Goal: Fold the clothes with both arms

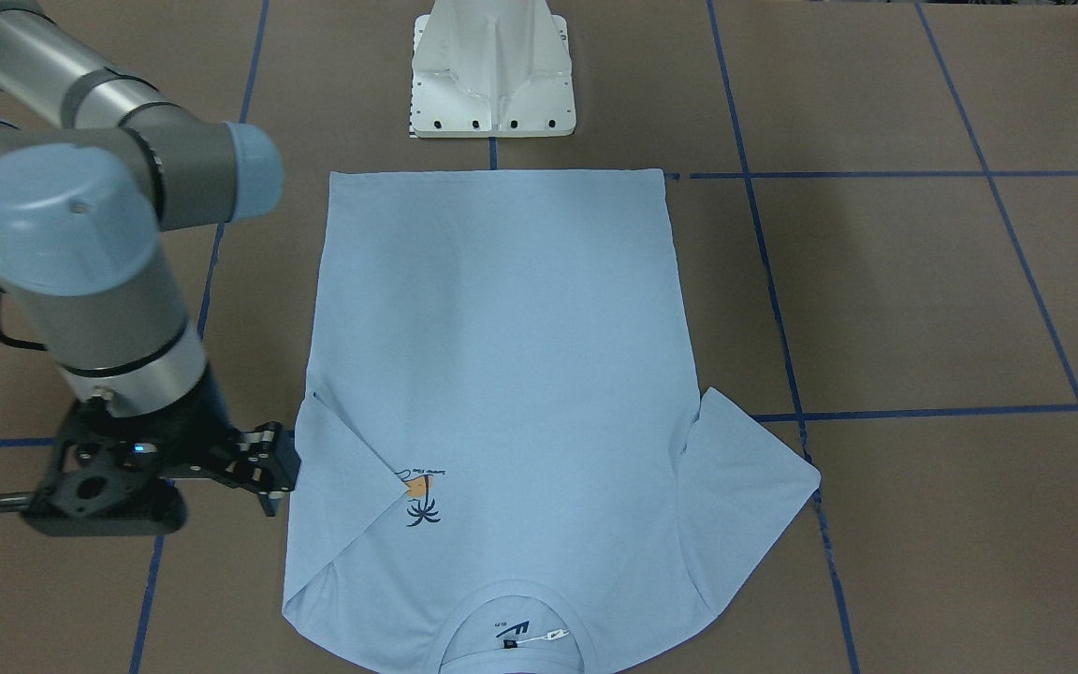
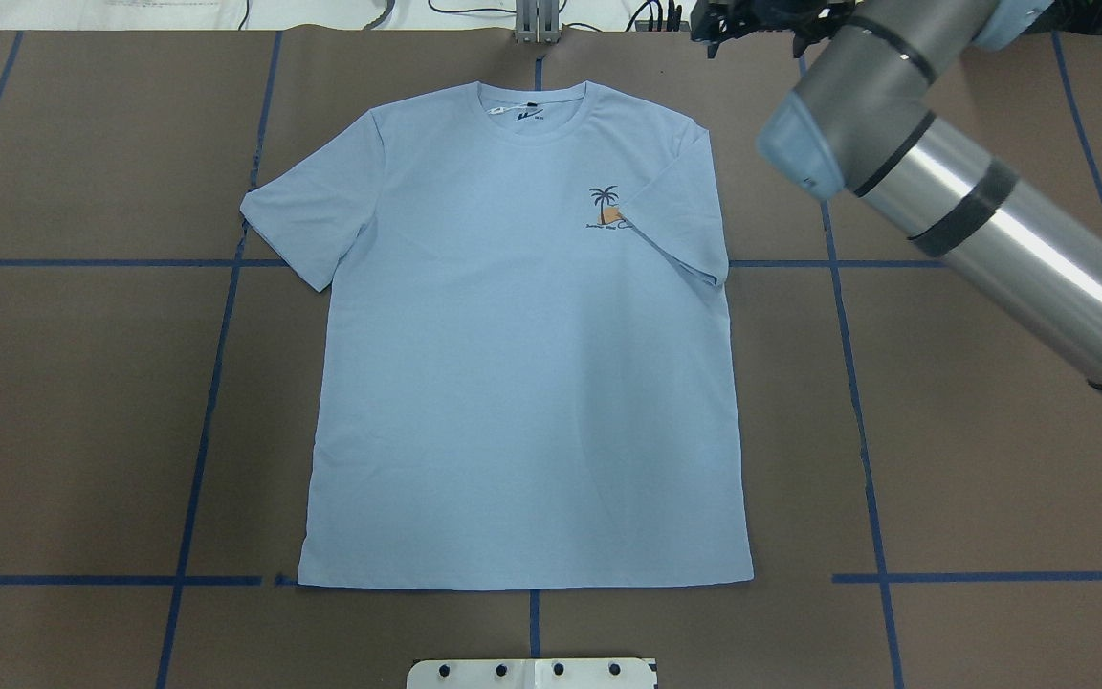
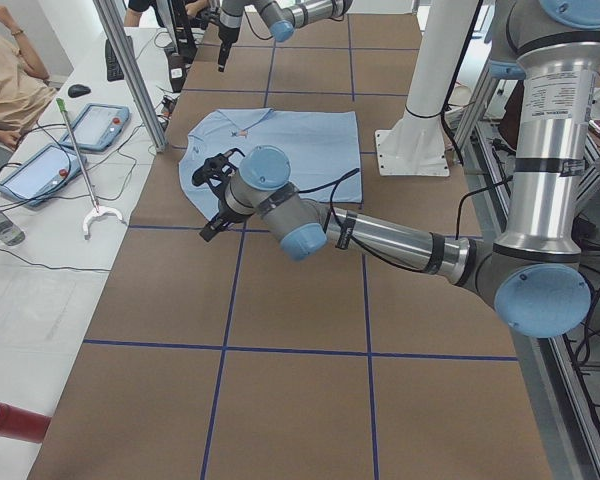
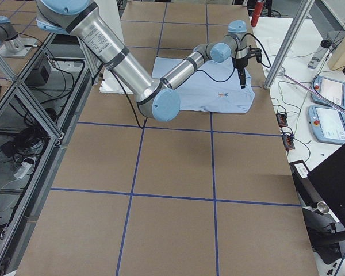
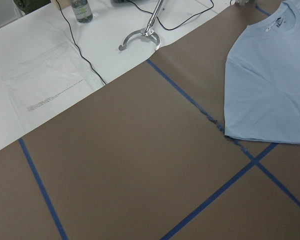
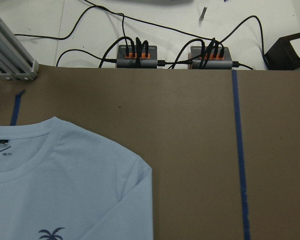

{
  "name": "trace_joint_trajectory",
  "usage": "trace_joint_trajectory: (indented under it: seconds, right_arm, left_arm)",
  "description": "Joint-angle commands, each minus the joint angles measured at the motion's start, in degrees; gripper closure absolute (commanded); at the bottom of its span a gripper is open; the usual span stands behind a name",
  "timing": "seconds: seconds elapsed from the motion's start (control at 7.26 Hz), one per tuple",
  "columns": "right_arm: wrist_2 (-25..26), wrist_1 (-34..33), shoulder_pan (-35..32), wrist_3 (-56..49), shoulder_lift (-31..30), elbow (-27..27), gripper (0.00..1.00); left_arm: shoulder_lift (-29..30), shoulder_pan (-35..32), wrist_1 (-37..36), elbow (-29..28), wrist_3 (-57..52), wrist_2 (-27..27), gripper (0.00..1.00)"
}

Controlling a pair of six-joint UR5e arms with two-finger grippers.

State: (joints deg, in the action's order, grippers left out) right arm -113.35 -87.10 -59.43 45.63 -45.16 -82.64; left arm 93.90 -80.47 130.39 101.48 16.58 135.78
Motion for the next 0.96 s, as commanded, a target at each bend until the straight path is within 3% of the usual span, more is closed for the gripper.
trace_joint_trajectory:
  seconds: [0.0, 0.28, 0.55, 0.83]
  right_arm:
    - [-12.1, 0.2, -11.3, -18.5, -9.9, -4.9, 0.00]
    - [-18.3, 0.4, -18.0, -28.5, -17.1, -6.8, 0.00]
    - [-18.0, 0.4, -18.4, -28.9, -19.6, -8.9, 0.00]
    - [-18.0, 0.4, -18.4, -28.7, -19.8, -9.0, 0.00]
  left_arm:
    - [5.4, 11.8, 0.3, -0.6, 22.5, -11.6, 0.10]
    - [10.5, 20.2, 1.6, -5.3, 35.3, -20.3, 0.30]
    - [13.4, 26.0, 10.7, -15.9, 40.1, -26.9, 0.30]
    - [17.7, 27.7, 15.2, -26.0, 40.4, -32.4, 0.30]
